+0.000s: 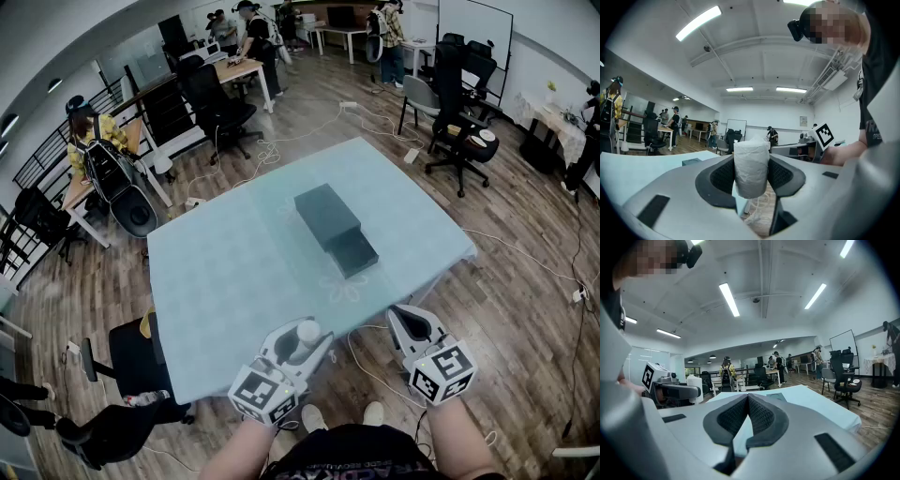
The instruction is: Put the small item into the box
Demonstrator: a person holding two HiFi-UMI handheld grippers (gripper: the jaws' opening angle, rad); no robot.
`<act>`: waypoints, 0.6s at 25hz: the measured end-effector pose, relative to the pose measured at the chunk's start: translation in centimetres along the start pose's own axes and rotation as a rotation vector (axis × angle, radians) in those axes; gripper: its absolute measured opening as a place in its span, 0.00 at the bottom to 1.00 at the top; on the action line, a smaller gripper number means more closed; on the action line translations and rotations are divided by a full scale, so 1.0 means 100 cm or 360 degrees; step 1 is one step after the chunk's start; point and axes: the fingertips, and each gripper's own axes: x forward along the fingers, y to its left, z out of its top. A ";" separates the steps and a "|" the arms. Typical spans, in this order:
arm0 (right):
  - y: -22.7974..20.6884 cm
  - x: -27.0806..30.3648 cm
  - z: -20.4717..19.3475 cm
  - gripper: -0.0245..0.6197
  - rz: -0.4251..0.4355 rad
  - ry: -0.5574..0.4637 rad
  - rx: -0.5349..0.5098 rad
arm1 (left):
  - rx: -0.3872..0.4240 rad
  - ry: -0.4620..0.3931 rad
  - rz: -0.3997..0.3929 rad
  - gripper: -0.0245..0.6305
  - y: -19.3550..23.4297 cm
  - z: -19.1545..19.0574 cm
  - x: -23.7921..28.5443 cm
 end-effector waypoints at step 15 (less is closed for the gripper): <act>0.003 -0.005 0.005 0.07 0.0047 -0.0029 0.0006 | -0.0003 -0.0007 0.0012 0.34 -0.007 0.000 -0.001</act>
